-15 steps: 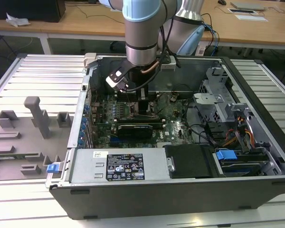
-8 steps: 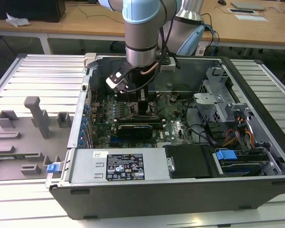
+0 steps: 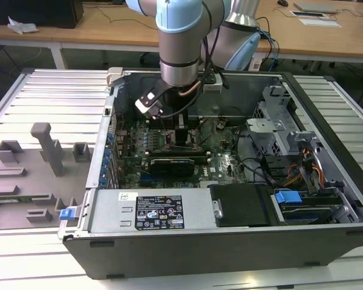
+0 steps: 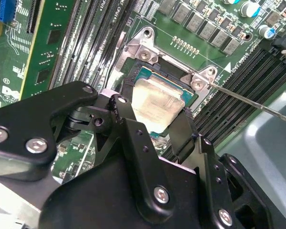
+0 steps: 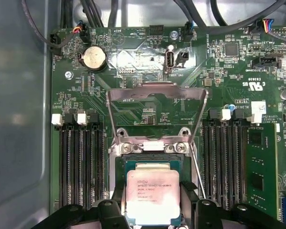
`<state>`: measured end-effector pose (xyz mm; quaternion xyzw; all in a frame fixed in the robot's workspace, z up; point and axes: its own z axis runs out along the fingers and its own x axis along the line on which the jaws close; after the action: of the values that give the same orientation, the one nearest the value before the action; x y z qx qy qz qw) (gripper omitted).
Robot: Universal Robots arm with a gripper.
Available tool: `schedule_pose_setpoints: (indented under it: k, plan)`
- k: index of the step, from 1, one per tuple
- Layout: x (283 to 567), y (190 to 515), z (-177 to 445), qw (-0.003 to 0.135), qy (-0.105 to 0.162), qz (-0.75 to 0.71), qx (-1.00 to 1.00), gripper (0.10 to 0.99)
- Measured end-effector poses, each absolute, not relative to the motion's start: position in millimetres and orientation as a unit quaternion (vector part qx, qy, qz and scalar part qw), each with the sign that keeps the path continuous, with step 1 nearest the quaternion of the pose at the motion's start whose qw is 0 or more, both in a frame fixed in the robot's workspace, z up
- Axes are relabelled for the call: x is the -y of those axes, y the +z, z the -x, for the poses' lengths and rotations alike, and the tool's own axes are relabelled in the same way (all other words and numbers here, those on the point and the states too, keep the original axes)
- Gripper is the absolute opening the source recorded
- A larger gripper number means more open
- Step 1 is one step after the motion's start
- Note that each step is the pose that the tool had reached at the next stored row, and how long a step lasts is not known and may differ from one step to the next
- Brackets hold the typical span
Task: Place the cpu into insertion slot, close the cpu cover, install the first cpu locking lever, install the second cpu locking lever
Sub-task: 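Place the cpu into insertion slot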
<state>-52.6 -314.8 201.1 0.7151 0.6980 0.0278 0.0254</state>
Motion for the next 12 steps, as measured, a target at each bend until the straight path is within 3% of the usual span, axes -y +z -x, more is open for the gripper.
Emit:
schedule_pose_setpoints:
  k: [12]
  plan:
    - [314.8, 198.2, 51.6, 0.026, 0.028, -0.717, -0.696, 0.541]
